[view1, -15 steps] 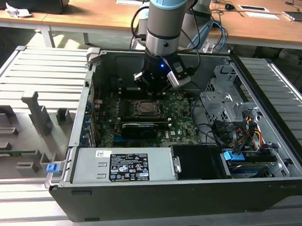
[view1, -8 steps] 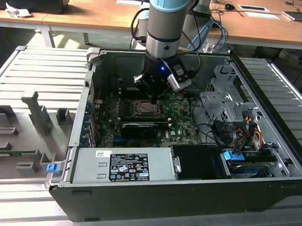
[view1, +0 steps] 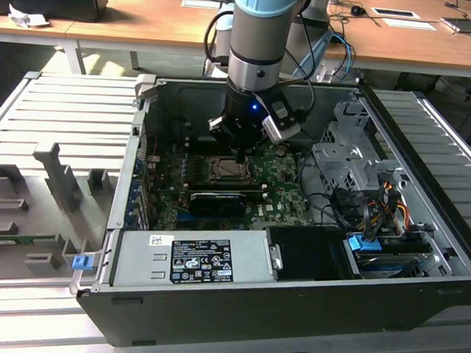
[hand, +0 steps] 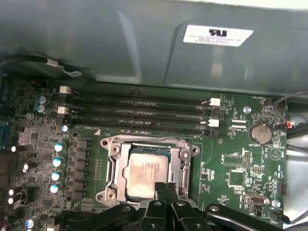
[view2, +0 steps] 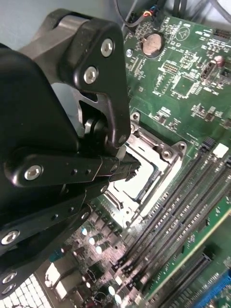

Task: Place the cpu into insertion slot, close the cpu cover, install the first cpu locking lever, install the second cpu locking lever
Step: 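Install the second cpu locking lever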

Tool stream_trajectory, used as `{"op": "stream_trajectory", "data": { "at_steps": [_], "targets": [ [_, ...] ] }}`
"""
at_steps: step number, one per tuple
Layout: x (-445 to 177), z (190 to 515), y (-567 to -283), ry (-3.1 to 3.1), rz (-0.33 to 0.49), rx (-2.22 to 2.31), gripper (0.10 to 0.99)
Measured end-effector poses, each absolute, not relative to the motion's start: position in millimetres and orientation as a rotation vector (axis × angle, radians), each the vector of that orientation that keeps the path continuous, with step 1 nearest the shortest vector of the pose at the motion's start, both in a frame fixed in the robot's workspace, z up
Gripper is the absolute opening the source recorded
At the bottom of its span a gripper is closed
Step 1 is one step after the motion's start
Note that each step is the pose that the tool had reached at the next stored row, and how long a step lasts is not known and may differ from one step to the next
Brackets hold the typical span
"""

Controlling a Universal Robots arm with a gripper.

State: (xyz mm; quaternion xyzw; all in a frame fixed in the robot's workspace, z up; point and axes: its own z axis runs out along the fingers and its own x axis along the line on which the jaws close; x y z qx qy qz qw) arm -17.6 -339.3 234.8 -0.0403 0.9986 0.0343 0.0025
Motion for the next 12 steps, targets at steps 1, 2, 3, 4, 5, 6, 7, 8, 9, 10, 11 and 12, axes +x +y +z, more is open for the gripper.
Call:
{"op": "stream_trajectory", "data": {
  "at_steps": [1,2,3,4,5,6,7,8,9,10,11,12],
  "targets": [
    [-18,235,-341,3.132,0.107,-0.126,0.106],
    [-18,235,-343,3.132,0.108,-0.126,0.106],
    [-18,235,-346,3.132,0.109,-0.126,0.106],
    [-18,235,-349,3.132,0.119,-0.126,0.106],
    [-18,235,-350,3.130,0.140,-0.126,0.106],
    [-18,235,-350,3.129,0.154,-0.126,0.106],
    [-18,235,-351,3.128,0.164,-0.126,0.106],
    [-18,235,-354,3.128,0.175,-0.126,0.106],
    [-18,235,-359,3.127,0.182,-0.126,0.106],
    [-18,235,-362,3.127,0.185,-0.126,0.106],
    [-18,235,-365,3.126,0.188,-0.126,0.106],
    [-18,235,-368,3.126,0.191,-0.126,0.106]
  ]
}}
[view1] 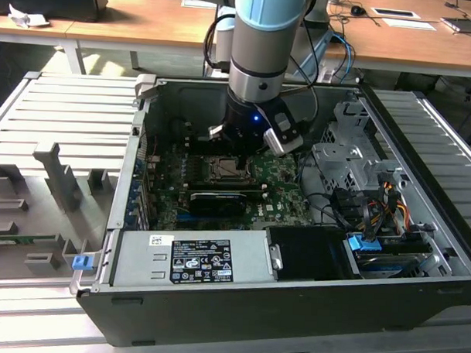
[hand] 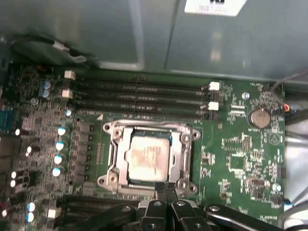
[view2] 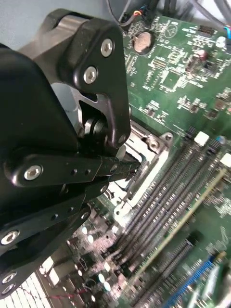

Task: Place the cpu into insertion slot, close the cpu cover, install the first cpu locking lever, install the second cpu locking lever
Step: 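Install the second cpu locking lever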

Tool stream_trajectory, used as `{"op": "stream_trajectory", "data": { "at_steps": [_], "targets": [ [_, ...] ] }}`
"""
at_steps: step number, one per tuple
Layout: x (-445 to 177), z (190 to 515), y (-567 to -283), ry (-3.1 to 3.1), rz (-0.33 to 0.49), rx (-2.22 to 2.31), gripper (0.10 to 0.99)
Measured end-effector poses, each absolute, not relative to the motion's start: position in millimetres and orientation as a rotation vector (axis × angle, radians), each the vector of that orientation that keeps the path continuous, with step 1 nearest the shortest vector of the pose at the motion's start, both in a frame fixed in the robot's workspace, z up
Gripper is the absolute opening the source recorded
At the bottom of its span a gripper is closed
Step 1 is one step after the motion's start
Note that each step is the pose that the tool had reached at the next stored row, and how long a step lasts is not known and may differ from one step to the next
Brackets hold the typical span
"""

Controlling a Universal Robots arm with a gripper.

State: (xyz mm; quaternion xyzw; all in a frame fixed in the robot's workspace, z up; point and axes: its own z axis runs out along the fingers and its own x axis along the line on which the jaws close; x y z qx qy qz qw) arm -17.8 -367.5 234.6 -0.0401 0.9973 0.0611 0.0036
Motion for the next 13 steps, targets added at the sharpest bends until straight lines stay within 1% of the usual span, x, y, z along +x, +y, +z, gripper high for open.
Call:
{"op": "stream_trajectory", "data": {
  "at_steps": [5,13],
  "targets": [
    [-18,235,-379,3.126,0.198,-0.126,0.106],
    [-33,234,-381,3.125,0.198,-0.126,0.106]
  ]
}}
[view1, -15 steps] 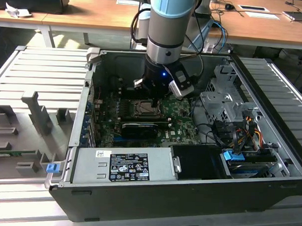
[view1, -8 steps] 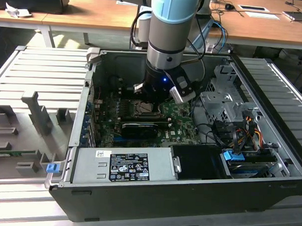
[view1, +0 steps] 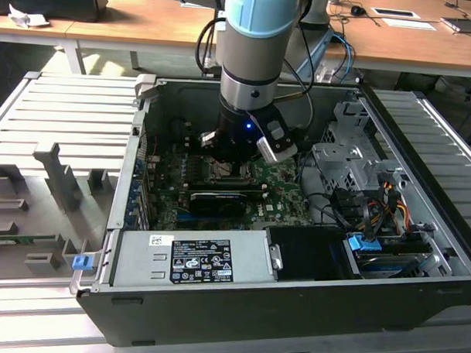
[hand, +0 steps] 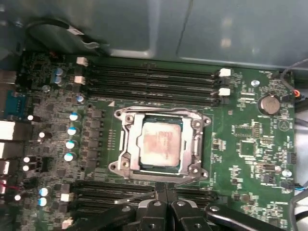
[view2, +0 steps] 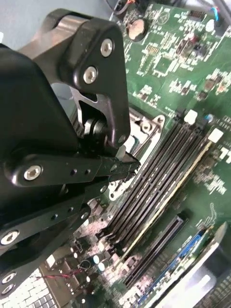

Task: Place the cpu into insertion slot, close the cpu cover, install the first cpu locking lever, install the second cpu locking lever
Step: 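Install the second cpu locking lever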

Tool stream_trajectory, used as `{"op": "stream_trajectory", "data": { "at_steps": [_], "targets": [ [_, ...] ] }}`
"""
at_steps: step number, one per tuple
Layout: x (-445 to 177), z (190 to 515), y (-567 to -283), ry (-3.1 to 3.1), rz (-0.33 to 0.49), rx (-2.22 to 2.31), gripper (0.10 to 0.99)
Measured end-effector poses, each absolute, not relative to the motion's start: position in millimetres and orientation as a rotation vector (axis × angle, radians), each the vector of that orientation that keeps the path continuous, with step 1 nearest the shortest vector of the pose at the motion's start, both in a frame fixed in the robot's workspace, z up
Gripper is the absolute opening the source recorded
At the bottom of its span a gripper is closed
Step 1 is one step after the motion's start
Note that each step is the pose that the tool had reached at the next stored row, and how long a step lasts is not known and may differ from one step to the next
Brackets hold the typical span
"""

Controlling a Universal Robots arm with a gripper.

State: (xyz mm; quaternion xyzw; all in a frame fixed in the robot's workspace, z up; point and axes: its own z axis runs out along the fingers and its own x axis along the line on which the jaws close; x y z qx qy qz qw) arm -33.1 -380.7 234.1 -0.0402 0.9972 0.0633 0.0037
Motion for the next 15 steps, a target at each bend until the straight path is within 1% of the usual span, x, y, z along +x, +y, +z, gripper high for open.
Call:
{"op": "stream_trajectory", "data": {
  "at_steps": [3,11,15],
  "targets": [
    [-47,232,-381,3.125,0.199,-0.126,0.106],
    [-51,219,-381,3.125,0.204,-0.127,0.106],
    [-58,219,-383,3.121,0.246,-0.127,0.106]
  ]
}}
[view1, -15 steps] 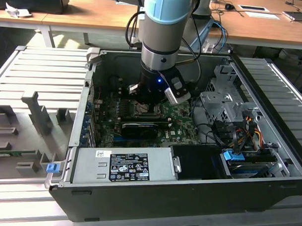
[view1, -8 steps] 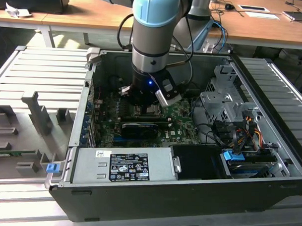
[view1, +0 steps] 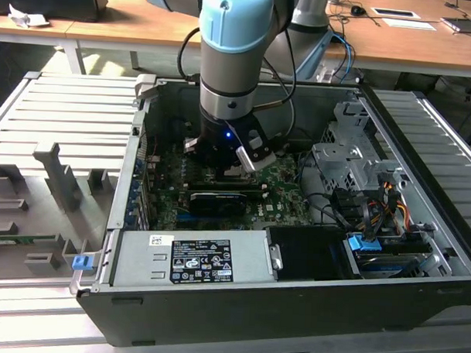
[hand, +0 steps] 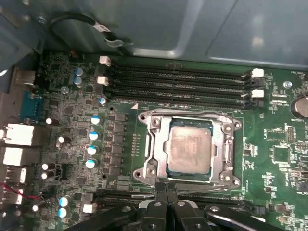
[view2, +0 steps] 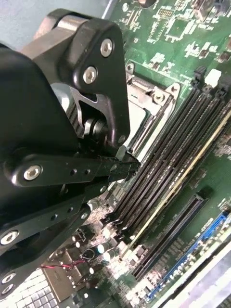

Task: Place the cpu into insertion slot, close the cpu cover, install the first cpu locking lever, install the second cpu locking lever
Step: 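Install the second cpu locking lever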

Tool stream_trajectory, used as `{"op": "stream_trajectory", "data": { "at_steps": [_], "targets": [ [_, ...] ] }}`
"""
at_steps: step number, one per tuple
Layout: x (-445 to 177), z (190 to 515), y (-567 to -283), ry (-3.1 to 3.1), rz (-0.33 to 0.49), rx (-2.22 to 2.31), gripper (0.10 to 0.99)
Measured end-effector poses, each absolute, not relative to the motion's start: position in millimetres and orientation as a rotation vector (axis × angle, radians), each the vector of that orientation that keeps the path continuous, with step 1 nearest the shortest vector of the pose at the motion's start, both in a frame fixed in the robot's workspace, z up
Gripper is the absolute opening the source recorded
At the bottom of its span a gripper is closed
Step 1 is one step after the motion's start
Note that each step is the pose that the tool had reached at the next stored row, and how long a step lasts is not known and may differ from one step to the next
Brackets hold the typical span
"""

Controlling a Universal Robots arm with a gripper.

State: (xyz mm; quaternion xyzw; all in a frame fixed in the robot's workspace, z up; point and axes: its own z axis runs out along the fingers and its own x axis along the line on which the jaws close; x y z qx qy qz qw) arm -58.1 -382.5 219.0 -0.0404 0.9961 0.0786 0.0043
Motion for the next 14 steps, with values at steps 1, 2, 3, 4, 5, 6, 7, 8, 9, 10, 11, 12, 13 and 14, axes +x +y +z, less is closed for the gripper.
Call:
{"op": "stream_trajectory", "data": {
  "at_steps": [1,2,3,4,5,6,7,8,9,10,11,12,13,14],
  "targets": [
    [-60.3,218.9,-382.9,3.119,0.261,-0.127,0.106],
    [-62.1,218.9,-383.4,3.117,0.277,-0.127,0.106],
    [-62.8,218.9,-383.5,3.117,0.284,-0.127,0.106],
    [-63.6,218.8,-383.6,3.116,0.291,-0.126,0.106],
    [-65.7,218.9,-383.6,3.115,0.297,-0.127,0.106],
    [-66.7,218.8,-383.6,3.115,0.301,-0.127,0.106],
    [-67.0,218.7,-383.6,3.114,0.305,-0.127,0.106],
    [-67.1,218.6,-383.7,3.114,0.308,-0.127,0.106],
    [-67.3,218.5,-383.9,3.113,0.314,-0.127,0.106],
    [-67.3,218.4,-384.6,3.112,0.320,-0.127,0.106],
    [-67.3,218.3,-385.2,3.112,0.324,-0.127,0.106],
    [-67.3,218.3,-386.0,3.111,0.329,-0.127,0.106],
    [-67.3,218.3,-386.6,3.111,0.331,-0.126,0.106],
    [-67.3,218.3,-388.2,3.111,0.333,-0.126,0.106]
  ]
}}
